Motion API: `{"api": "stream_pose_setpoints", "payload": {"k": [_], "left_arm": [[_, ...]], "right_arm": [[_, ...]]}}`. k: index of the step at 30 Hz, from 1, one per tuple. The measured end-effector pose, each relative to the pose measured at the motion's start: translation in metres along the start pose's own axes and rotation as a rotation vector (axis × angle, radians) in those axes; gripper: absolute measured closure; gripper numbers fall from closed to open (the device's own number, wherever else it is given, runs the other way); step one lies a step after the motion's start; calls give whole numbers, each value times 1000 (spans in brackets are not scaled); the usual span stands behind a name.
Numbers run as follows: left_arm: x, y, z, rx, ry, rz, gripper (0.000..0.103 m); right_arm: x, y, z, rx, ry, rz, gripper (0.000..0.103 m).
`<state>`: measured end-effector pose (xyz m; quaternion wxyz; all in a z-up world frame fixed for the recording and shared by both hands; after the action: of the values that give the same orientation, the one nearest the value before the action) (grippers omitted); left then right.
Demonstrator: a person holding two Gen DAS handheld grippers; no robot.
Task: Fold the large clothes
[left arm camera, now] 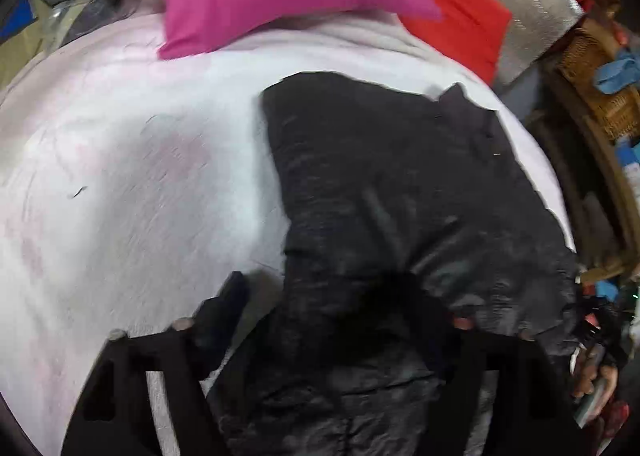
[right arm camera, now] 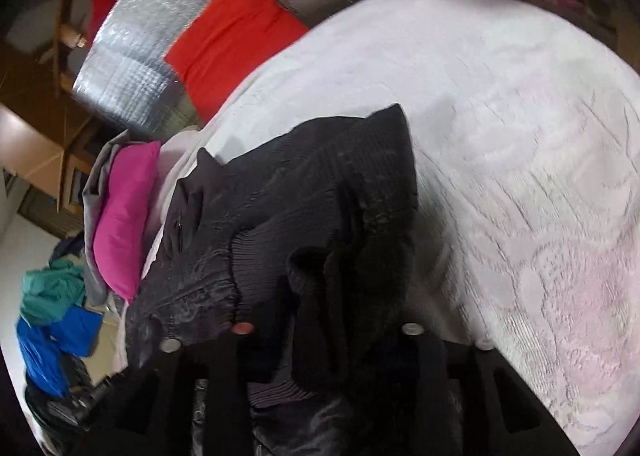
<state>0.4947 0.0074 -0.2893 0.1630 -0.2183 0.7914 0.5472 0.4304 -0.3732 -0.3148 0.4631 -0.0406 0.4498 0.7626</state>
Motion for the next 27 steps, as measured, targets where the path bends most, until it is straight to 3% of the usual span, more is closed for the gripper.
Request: {"api": "stream_pose_setpoints", "payload": {"k": [2, 5, 7, 8, 10, 11, 12, 17, 20, 23, 24, 25, 26, 27], "left_arm": [[0, -1, -2, -5, -1, -3, 24], [1, 0, -8, -19, -23, -21, 24], [4, -4, -15, 11, -34, -17, 24], [4, -4, -16, 21, -31, -17, 24], [4, -8, -18, 27, -15, -27, 33], [3, -8, -20, 25, -22, -33, 45], [2, -7, -21, 18, -32, -39, 50], [1, 3, -33, -39, -106, -90, 62], [1, 5, -32, -25, -127, -94, 63], [4, 4, -24, -17, -126, -62, 58], [5, 3, -22, -22, -119, -51, 47], [7, 1, -19, -40, -112, -33, 41], [8, 0, -18, -44, -106, -21, 34], [9, 0, -16, -39, -96, -4, 33]], "right_arm": [[1, 2, 2, -4, 11, -9, 36], [10, -6, 4, 43, 50, 9, 35], [15, -12, 4, 68, 69, 6, 35], [15, -11, 5, 76, 80, -12, 37], [16, -7, 9, 90, 95, -40, 52], [16, -3, 12, 114, 115, -63, 60], [16, 1, 16, 139, 143, -87, 67], [15, 21, 39, 231, 240, -225, 73], [20, 15, 33, 281, 243, -208, 73], [25, 9, 27, 309, 244, -197, 68], [25, 11, 28, 310, 229, -200, 65], [26, 14, 25, 312, 192, -189, 59], [27, 15, 22, 306, 163, -174, 45], [28, 19, 18, 293, 135, -159, 38]]}}
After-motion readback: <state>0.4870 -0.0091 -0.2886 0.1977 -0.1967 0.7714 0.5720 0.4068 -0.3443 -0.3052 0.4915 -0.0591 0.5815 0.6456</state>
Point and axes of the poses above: each gripper's, at about its wrist camera, not at the fingertips, and y roughly against the way its jaws point, z to its left, x to its underside, the point moved 6 cm from there along -y, roughly the way its jaws point, and after that the axes turned 6 degrees about -z, right-handed, at the moved point
